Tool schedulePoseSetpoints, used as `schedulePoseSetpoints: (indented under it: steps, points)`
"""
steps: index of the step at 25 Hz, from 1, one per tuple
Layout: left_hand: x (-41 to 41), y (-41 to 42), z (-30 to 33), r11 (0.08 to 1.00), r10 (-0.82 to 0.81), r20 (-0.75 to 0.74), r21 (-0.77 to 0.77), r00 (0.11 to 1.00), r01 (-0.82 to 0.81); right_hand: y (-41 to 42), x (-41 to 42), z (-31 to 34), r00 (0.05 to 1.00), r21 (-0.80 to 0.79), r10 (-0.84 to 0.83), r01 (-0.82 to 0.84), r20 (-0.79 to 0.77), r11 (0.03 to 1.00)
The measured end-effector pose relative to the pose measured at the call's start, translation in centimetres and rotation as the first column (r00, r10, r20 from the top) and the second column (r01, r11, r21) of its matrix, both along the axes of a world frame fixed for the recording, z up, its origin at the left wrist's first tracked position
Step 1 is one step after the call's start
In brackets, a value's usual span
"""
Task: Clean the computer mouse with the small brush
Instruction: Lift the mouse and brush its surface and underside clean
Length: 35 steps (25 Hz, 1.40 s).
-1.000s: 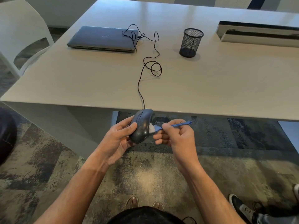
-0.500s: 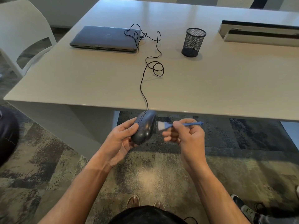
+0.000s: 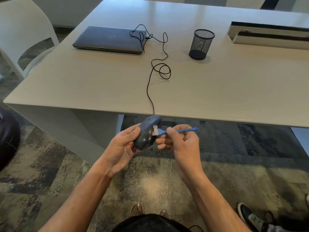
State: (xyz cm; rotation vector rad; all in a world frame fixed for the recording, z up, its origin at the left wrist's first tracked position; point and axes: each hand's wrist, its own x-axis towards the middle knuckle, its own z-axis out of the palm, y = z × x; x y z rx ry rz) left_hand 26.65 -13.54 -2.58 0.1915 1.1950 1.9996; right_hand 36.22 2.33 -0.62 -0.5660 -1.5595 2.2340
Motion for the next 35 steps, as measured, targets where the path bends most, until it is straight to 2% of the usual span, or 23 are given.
schedulePoseSetpoints:
  steps: [7,12,18,24,31,35]
  points:
    - [-0.3,0.5,0.1,0.999,0.051,0.006,-0.021,0.999,-0.05,-1.2,1.8,-0.1,0.999,0.141,0.042,-0.038,-0.028,0.989]
    - [-0.3,1.0,0.5,0.992,0.109,0.032,-0.066,0.993,-0.107,-2.3,2.2,-0.6,0.999,0.308,-0.024,0.037,-0.046,0.951]
    - [-0.4,1.4,0.8,0.982,0.158,0.03,-0.106,0.987,-0.154,-2.9,2.2,-1.5,0.997,0.356,-0.061,0.074,-0.049,0.932]
    - [-0.2,1.8,0.9,0.984,0.16,0.029,-0.086,0.987,-0.157,-3.2,2.5,-2.0,0.999,0.321,-0.025,0.039,-0.046,0.946]
    - [-0.2,1.7,0.8,0.98,0.187,0.071,-0.086,0.98,-0.18,-1.5,2.8,-1.7,0.974,0.178,-0.196,0.215,-0.117,0.96]
    - [0.0,1.9,1.2,0.978,0.2,0.084,-0.079,0.976,-0.194,-2.5,2.7,-2.3,0.977,0.123,-0.183,0.197,-0.112,0.973]
